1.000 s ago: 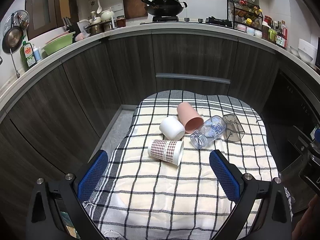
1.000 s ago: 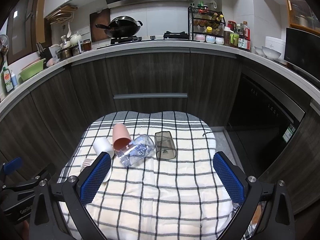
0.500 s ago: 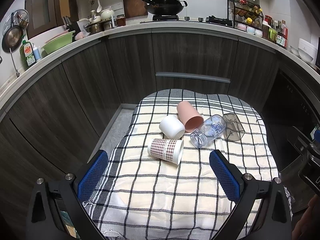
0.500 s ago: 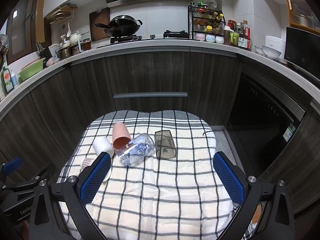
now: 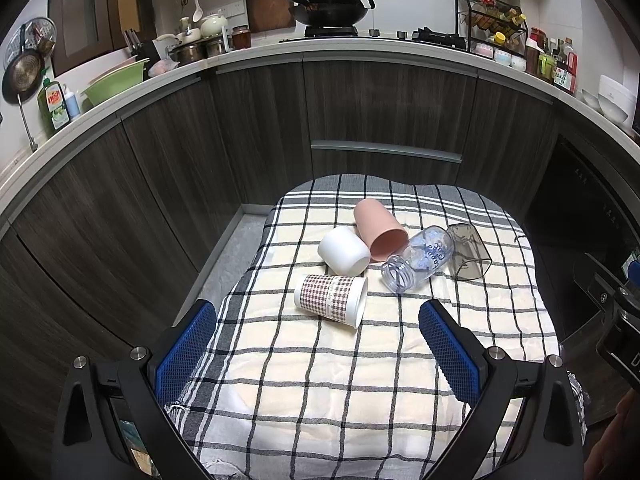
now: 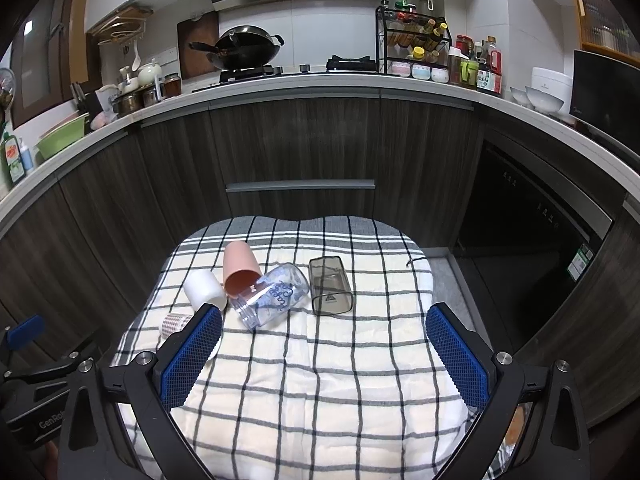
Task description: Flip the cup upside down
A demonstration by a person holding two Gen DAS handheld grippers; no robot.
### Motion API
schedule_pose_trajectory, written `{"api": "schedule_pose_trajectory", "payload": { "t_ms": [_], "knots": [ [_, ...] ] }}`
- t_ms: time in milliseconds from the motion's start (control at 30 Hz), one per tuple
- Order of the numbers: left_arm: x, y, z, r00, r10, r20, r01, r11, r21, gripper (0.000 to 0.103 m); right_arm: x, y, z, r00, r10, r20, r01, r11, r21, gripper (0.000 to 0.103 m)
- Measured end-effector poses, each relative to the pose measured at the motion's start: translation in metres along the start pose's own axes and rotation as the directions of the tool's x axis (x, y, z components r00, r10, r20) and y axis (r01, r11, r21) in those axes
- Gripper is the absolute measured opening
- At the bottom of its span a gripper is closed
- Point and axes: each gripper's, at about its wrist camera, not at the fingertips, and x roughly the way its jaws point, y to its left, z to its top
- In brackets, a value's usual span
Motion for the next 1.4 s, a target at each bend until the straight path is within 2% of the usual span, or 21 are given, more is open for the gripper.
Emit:
{"api": "schedule_pose_trajectory", "payload": {
  "t_ms": [467,733,1133,1400],
  "knots": [
    [0.024,-0.003,0.007,1.0,0.005,-0.019,-0.005,1.0,-0.005,0.103,0.021,0.003,0.002,1.0,-0.002,-0.019,0.001,1.0,-0.007,0.102],
    [0.052,-0.009,0.014,0.999,0.026,-0.031,-0.026,1.0,0.006,0.103,0.051,0.003,0.005,0.999,0.0,-0.053,0.0,1.0,-0.006,0.102],
    [0.118,-0.029,0.028,0.998,0.034,-0.062,-0.033,0.999,0.014,0.103,0.127,-0.004,0.01,0.988,-0.018,-0.154,0.016,1.0,-0.01,0.102],
    [0.166,-0.045,0.029,0.994,0.036,-0.1,-0.036,0.999,0.006,0.103,0.195,-0.011,0.004,0.965,-0.044,-0.259,0.037,0.999,-0.033,0.102]
  ]
}}
